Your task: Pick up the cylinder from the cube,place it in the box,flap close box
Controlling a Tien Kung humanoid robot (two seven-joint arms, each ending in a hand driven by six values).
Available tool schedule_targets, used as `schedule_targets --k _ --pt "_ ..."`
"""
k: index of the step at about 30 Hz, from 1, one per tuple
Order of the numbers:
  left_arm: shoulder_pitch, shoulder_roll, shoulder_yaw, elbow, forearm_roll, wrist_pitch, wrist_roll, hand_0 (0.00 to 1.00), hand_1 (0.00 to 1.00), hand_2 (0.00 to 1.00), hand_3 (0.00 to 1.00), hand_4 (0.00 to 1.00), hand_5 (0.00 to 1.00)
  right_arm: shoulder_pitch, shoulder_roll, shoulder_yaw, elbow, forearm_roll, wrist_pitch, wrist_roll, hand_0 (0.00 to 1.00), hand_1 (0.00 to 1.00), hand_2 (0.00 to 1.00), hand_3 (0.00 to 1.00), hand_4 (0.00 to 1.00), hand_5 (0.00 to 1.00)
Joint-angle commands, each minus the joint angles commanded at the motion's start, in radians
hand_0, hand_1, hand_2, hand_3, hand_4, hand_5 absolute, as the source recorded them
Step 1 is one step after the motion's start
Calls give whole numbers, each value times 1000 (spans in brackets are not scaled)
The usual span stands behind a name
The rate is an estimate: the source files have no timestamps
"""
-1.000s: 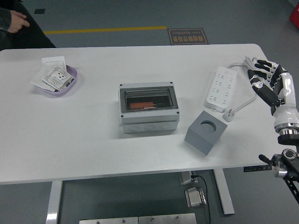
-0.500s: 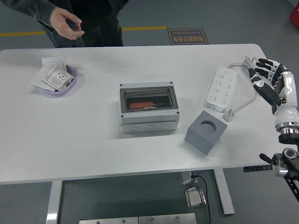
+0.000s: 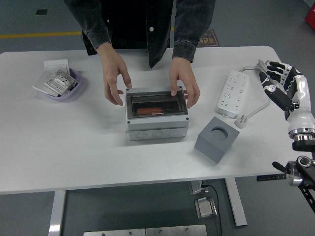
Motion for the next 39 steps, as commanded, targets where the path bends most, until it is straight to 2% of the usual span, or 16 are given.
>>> schedule_targets --k 28,39 --pt "-3 -7 55 0 -54 0 -14 650 697 589 589 561 142 -8 8 16 3 -9 -8 -2 776 710 723 671 784 276" --pt "-1 -6 47 0 -47 0 -13 650 697 589 590 560 142 -9 9 21 3 -11 -10 -4 777 711 723 670 781 275"
